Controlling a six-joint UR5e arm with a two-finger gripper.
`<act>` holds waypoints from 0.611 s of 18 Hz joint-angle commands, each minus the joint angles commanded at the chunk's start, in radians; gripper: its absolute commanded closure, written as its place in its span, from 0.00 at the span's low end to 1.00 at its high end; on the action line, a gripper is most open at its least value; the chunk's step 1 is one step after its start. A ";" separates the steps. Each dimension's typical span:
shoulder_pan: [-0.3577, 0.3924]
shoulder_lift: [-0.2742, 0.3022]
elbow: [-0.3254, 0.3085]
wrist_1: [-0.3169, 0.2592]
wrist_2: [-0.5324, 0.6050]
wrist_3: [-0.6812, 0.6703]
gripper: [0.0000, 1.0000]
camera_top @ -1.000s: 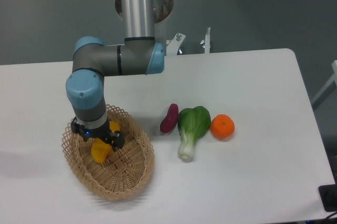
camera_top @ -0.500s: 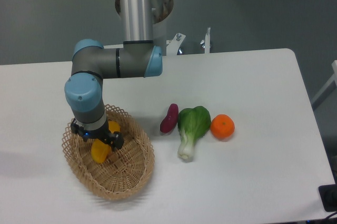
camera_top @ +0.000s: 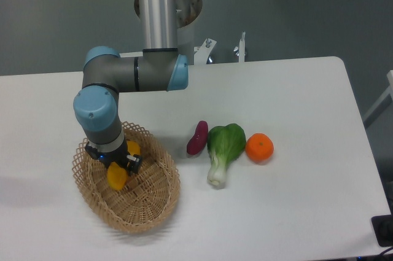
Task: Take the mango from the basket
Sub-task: 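Lower the gripper onto the yellow mango and close on it, then lift the mango out of the basket and carry it toward the tangerine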
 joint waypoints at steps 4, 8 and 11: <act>0.002 0.005 0.003 0.000 0.000 0.008 0.52; 0.008 0.026 0.057 -0.003 0.002 0.023 0.52; 0.052 0.055 0.104 -0.018 0.000 0.052 0.52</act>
